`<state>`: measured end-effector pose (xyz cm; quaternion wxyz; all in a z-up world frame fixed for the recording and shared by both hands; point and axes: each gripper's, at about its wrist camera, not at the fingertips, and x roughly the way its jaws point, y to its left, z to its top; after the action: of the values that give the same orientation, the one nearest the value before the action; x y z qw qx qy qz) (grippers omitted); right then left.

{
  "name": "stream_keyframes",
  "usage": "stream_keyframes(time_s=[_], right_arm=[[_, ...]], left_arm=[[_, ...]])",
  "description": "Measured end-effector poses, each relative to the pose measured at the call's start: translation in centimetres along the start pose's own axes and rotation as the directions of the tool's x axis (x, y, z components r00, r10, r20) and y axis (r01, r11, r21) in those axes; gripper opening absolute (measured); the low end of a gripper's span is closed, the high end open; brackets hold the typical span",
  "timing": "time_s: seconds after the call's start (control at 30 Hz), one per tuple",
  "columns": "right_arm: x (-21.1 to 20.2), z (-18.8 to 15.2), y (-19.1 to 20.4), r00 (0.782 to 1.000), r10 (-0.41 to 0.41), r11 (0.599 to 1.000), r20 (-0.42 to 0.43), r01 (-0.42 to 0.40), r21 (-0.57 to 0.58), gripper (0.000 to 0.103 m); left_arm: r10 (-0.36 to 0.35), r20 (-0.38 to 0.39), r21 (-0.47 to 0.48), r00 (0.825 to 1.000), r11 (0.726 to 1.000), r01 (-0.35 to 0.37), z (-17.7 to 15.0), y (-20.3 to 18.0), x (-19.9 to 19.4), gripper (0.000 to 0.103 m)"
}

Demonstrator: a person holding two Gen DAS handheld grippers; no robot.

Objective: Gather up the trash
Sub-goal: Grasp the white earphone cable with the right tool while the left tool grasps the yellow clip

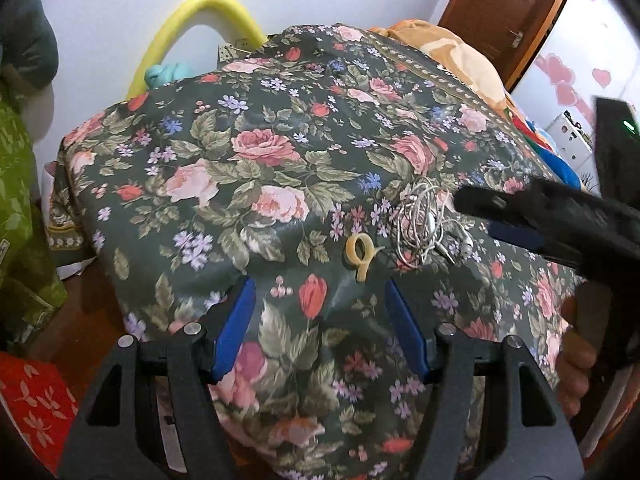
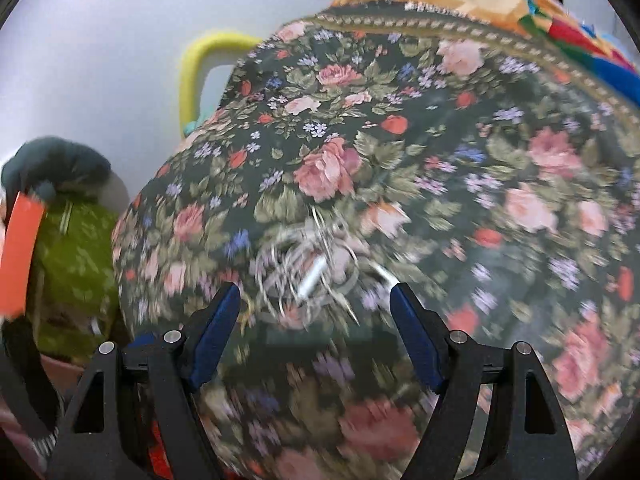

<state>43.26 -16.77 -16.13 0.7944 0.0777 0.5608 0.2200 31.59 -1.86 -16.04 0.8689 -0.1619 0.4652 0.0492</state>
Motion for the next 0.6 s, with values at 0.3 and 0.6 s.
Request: stream_keyframes(time_s=[0.3,0.6], right_arm=[[4.6,0.8,2.4,0.982,-0.177,0.98,-0.069,0.169,-0.108,0.067],[2.3,-2.0,0.1,0.995,-0.078,0.981,-0.06,0.065,-0.185,0.009]], left_arm=[[-0.089,-0.03,-0.006,0.996,0.996,0.089,0.2,-0.1,1.8,0.038],[-0.114,-0.07,-0.017,0.991,0.993,0.113,-0.1,-0.6,3.6,0.027]])
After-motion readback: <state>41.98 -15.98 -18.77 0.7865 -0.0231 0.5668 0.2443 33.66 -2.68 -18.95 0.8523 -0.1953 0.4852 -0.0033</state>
